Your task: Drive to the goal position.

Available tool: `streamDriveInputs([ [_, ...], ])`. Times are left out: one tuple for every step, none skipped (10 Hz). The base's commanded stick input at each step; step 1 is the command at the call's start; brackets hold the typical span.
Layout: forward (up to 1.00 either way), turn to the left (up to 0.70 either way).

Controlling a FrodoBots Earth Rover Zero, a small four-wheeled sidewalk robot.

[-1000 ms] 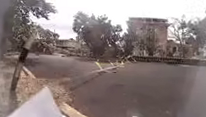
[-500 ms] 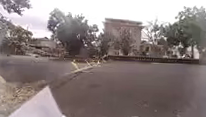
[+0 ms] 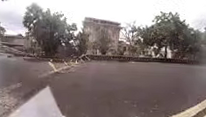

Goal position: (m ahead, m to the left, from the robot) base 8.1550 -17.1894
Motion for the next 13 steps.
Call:
streamDriveInputs([
  [0.00,-0.50],
  [0.00,-0.50],
  [0.00,-0.50],
  [0.00,-0.50],
  [0.00,-0.50],
  [0.00,-0.50],
  [0.00,-0.50],
  [0.00,-0.50],
  [0.00,-0.50],
  [0.00,-0.50],
  [0.00,-0.50],
  [0.00,-0.50],
  [0.00,-0.50],
])
